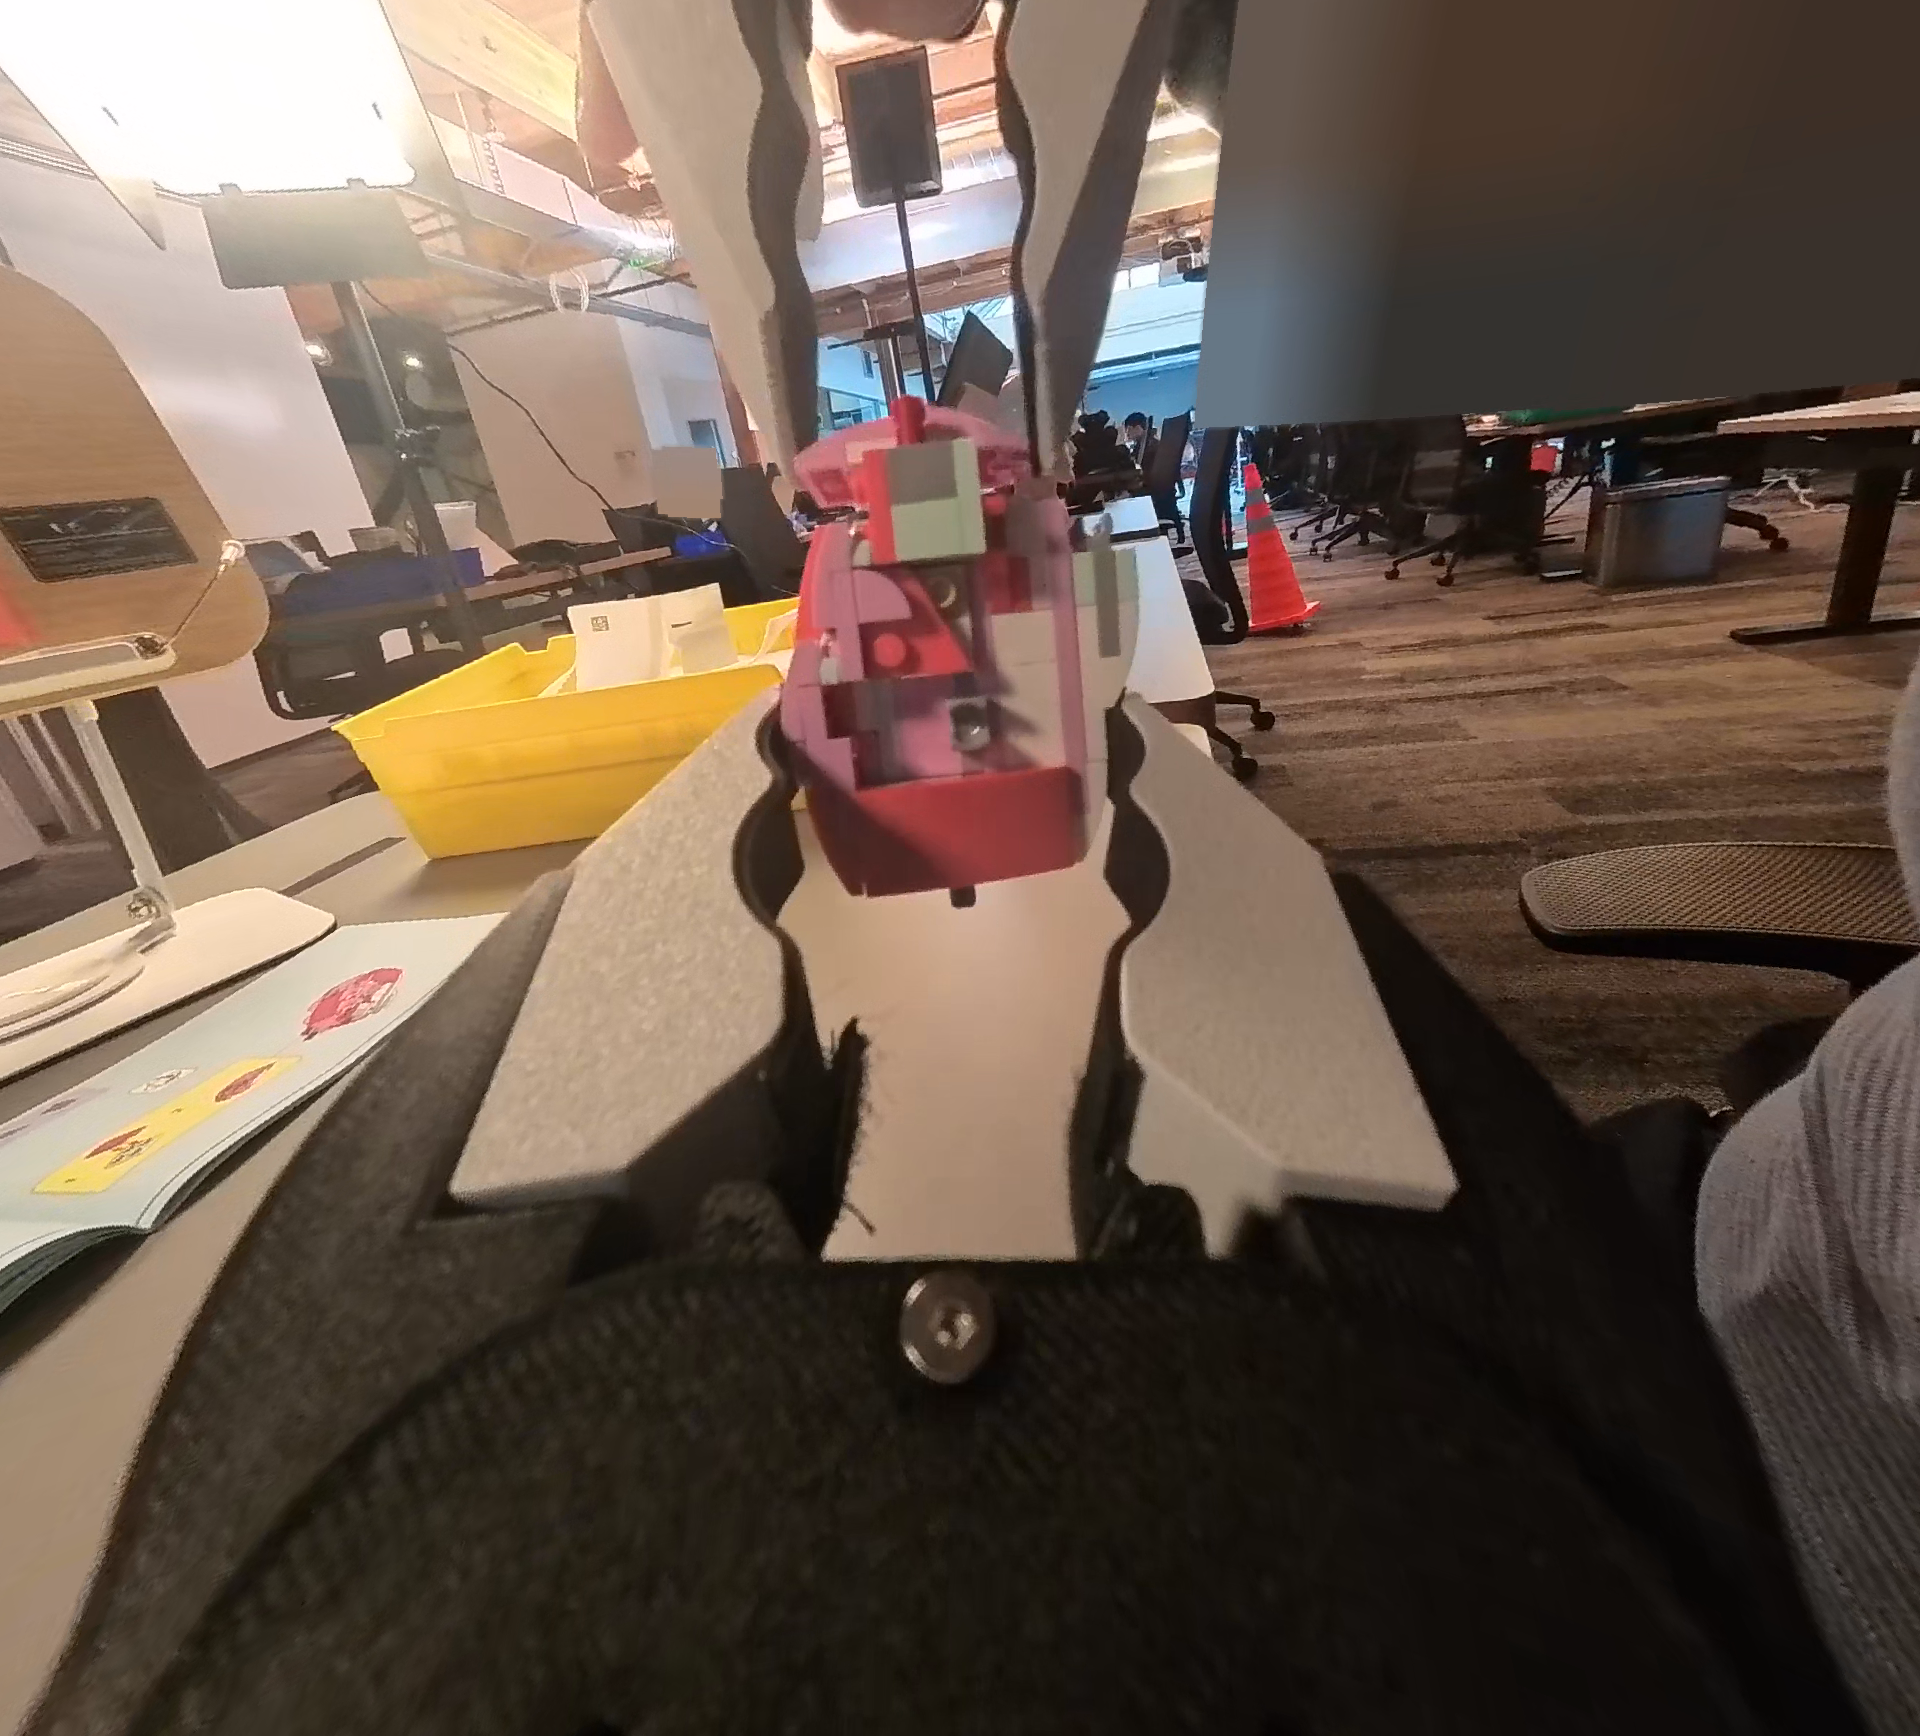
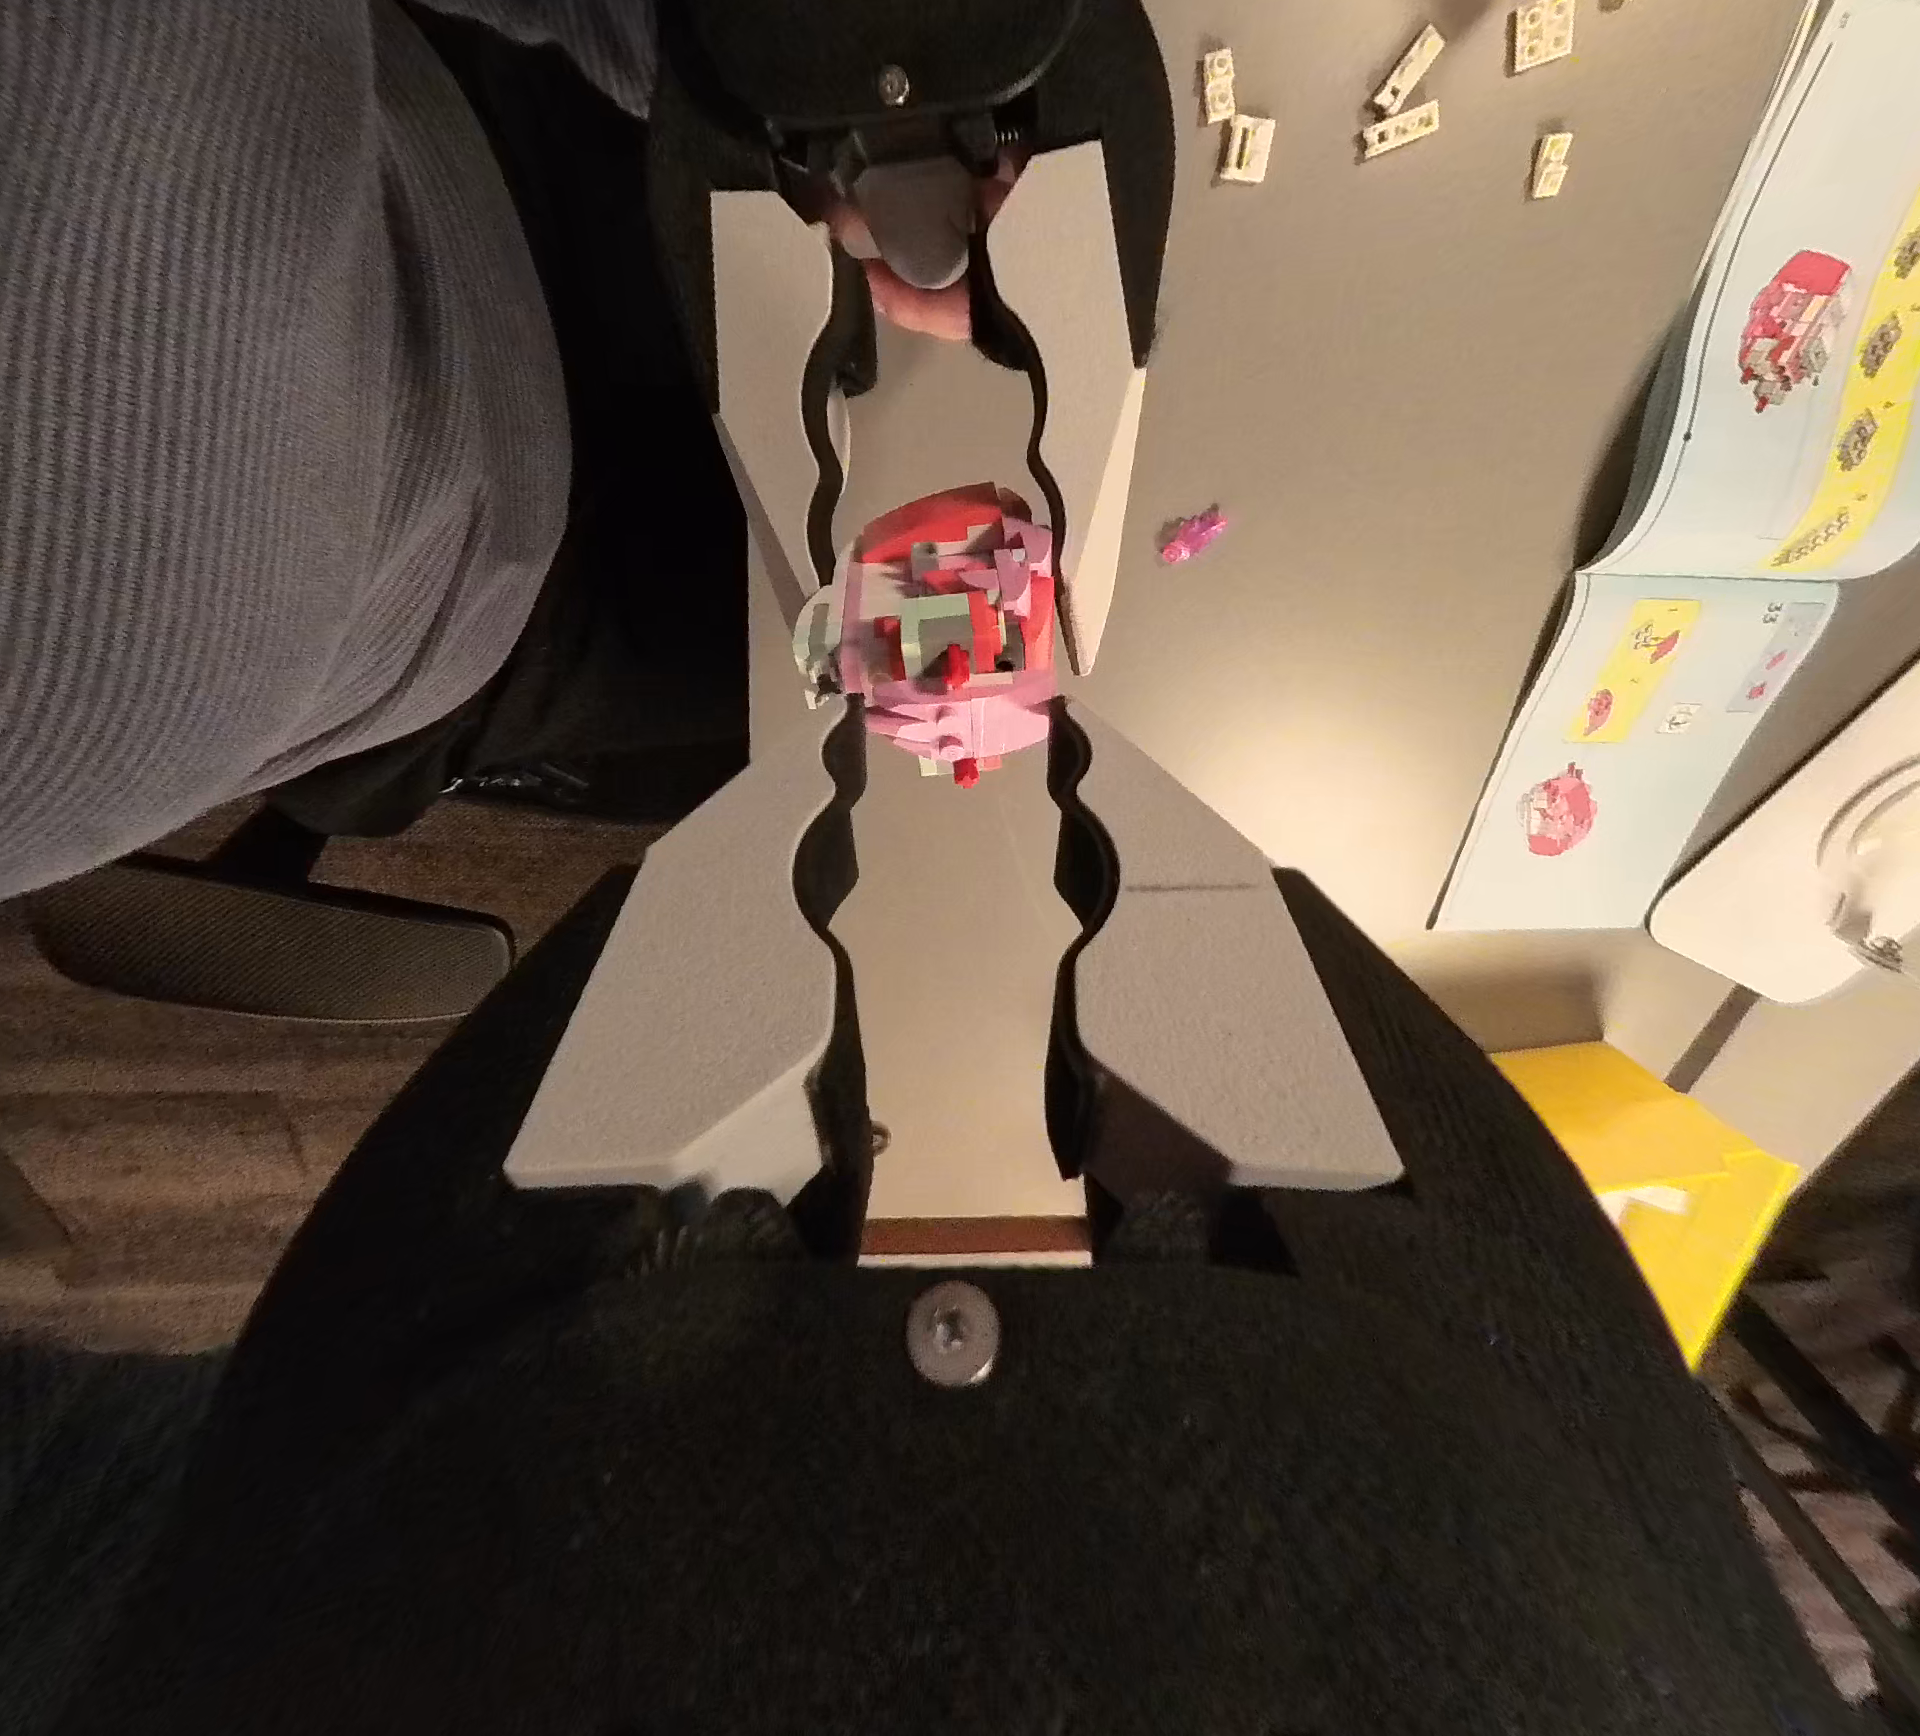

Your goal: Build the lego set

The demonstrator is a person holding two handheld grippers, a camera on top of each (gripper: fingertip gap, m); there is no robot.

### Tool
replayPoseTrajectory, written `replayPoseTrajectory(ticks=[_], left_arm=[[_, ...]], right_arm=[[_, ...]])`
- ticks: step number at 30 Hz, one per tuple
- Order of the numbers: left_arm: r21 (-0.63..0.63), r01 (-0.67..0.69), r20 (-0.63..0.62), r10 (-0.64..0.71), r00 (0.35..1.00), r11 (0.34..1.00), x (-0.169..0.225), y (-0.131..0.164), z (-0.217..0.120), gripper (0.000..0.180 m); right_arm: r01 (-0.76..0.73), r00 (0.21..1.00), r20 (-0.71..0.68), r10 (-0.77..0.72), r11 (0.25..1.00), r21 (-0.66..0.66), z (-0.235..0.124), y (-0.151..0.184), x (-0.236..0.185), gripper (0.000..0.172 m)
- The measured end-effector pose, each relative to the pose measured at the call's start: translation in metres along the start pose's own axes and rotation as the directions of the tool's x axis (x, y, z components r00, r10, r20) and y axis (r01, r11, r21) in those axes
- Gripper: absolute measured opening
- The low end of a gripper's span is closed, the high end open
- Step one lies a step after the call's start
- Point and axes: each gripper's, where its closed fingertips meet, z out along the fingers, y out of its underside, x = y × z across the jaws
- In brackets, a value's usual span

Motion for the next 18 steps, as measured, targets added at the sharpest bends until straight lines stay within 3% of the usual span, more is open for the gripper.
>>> replayPoseTrajectory(ticks=[13, 18], left_arm=[[-0.034, -0.013, 0.0, 0.013, 1.0, 0.999, 0.0001, 0.0063, 0.0034, 0.057], [-0.002, 0.014, -0.014, -0.014, 1.0, 1.0, 0.0004, 0.0015, 0.0018, 0.057]], right_arm=[[-0.009, 1.0, -0.002, 0.009, 0.995, -0.098, 0.0049, 0.0074, -0.0038, 0.034], [-0.004, 1.0, 0.0, 0.004, 0.999, -0.046, 0.002, 0.002, -0.0035, 0.034]])
